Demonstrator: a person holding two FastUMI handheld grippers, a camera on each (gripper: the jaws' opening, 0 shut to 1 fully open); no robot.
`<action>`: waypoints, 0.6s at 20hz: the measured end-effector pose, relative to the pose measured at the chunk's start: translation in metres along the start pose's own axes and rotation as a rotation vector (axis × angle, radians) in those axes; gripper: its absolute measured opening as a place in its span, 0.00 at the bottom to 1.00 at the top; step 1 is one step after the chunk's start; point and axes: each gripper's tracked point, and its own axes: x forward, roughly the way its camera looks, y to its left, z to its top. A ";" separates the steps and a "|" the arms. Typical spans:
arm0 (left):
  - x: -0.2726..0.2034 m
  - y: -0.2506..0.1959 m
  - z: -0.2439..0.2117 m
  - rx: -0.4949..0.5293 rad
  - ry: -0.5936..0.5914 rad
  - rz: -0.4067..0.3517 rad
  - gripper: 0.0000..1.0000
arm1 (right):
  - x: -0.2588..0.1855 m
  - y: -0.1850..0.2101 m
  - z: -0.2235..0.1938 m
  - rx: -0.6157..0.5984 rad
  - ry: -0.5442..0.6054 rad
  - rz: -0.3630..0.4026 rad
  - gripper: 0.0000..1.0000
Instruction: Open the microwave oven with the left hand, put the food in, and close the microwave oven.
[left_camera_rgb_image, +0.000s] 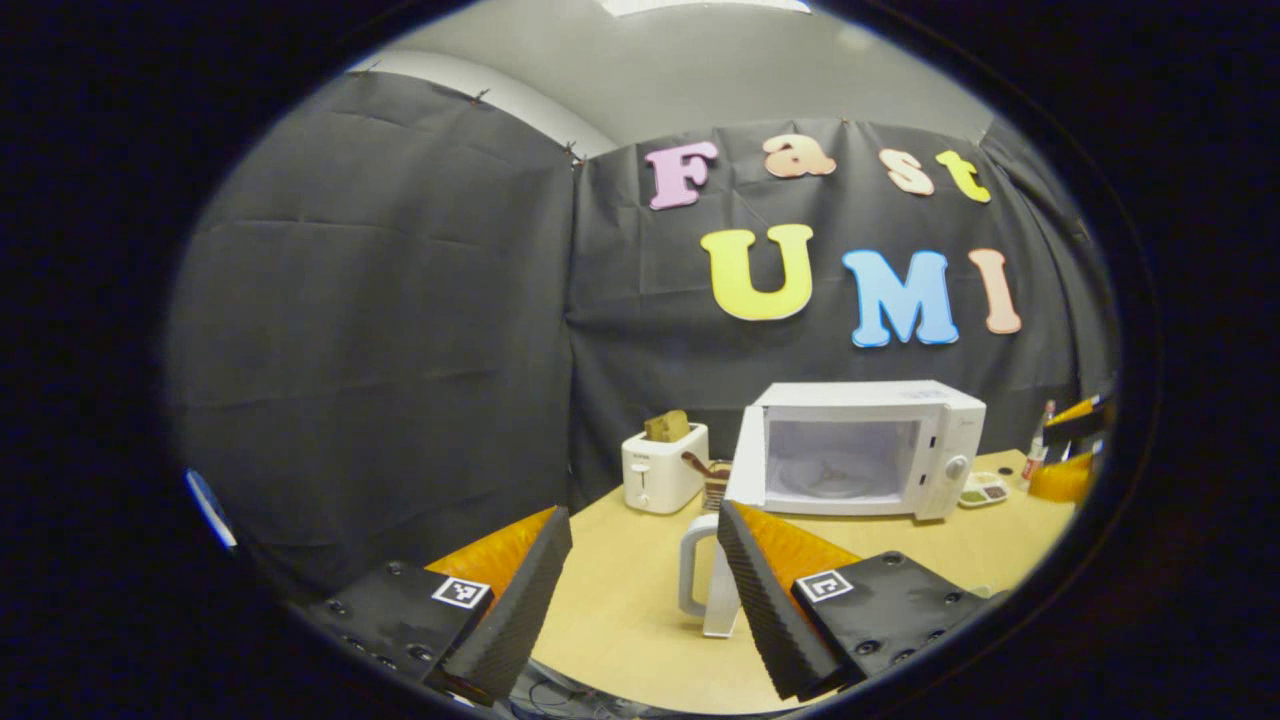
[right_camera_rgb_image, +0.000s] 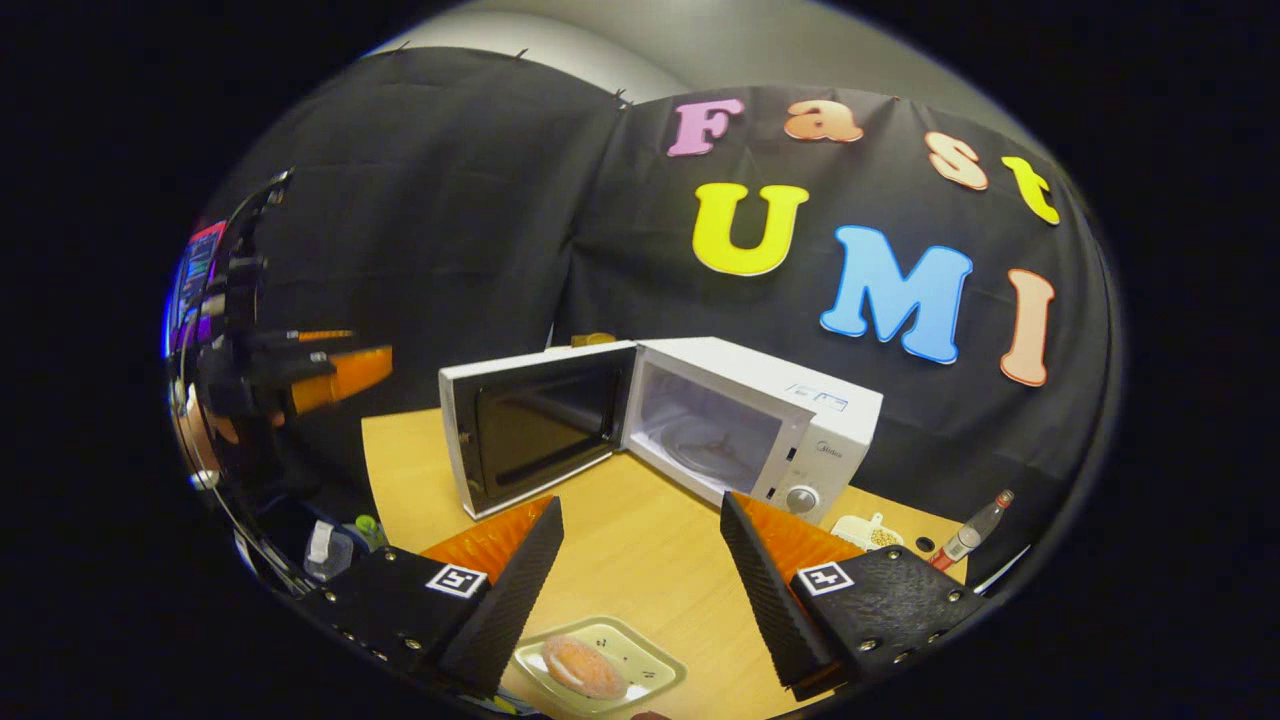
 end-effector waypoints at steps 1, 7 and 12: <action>-0.008 -0.002 0.006 0.000 -0.009 0.015 0.97 | 0.000 0.006 -0.012 -0.026 0.017 0.032 0.97; -0.047 -0.008 0.044 0.009 -0.082 0.075 0.96 | 0.002 0.036 -0.073 -0.132 0.120 0.193 0.97; -0.077 -0.009 0.064 0.014 -0.126 0.118 0.95 | 0.003 0.047 -0.134 -0.196 0.233 0.288 0.97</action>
